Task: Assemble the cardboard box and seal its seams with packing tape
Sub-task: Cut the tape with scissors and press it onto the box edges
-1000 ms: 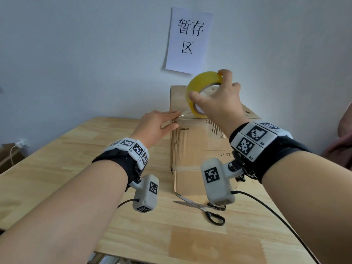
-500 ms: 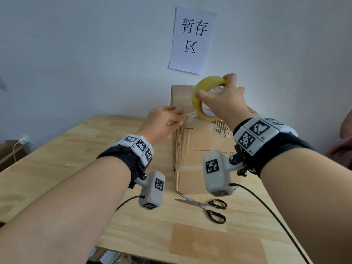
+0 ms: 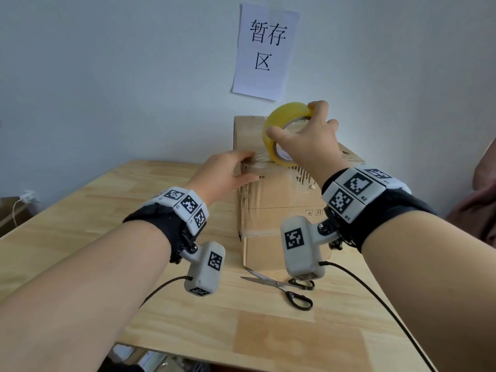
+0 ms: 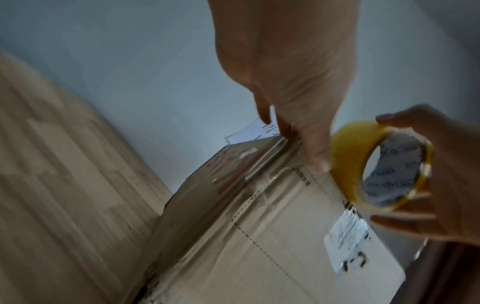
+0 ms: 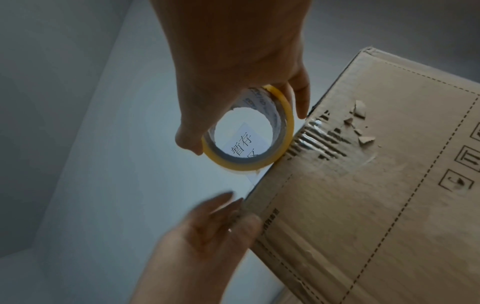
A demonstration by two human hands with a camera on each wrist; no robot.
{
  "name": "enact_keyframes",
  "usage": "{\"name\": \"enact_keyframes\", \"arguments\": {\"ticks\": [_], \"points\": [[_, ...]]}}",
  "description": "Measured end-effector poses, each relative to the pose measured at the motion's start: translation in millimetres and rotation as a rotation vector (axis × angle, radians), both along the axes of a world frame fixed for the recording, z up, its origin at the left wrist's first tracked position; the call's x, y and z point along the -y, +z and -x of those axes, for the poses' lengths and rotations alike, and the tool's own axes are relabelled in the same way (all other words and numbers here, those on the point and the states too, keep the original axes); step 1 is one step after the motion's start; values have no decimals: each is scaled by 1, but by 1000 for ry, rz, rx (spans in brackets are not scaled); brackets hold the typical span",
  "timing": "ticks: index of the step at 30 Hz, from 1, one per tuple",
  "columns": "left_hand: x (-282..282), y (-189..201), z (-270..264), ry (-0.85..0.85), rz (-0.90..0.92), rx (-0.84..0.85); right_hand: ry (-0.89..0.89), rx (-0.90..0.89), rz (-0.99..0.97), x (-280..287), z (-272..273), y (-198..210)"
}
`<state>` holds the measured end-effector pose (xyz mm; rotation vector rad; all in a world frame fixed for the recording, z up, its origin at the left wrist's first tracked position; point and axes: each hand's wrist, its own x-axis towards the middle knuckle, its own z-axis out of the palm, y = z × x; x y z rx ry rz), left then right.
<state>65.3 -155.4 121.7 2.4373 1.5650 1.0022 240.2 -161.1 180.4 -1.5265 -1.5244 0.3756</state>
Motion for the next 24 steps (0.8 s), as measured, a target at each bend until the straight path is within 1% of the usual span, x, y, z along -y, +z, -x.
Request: {"name": "enact_keyframes", "arguments": {"ticks": [1,2,7,11,14,17,19,21,24], "points": [[-2,0,-2,41,-24,-97,9,-11,3,-1,-1,0],[-4,-1,-4,61,-56,-145,19,-32,4,-1,-3,1],[-5,-5,-11,78,-164,-144,62,-171,-56,-3,-5,-5],[-2,-5,-11,75,-190,-126,36,-206,-41,-4,-3,2],[3,-5,-9,90,-177,-111,11,-110,-58,-4,-7,9],[8,-3,-3,115,-156,-151,-110,97,-65,-2,-33,10],[10,-2,-5,99,-156,-182,-163,213,-70,0,-52,6],[8,0,-11,99,-158,-230,-172,239,-88,1,-62,1],[5,1,-16,137,-144,-306,-165,203,-94,-3,-60,-2]]}}
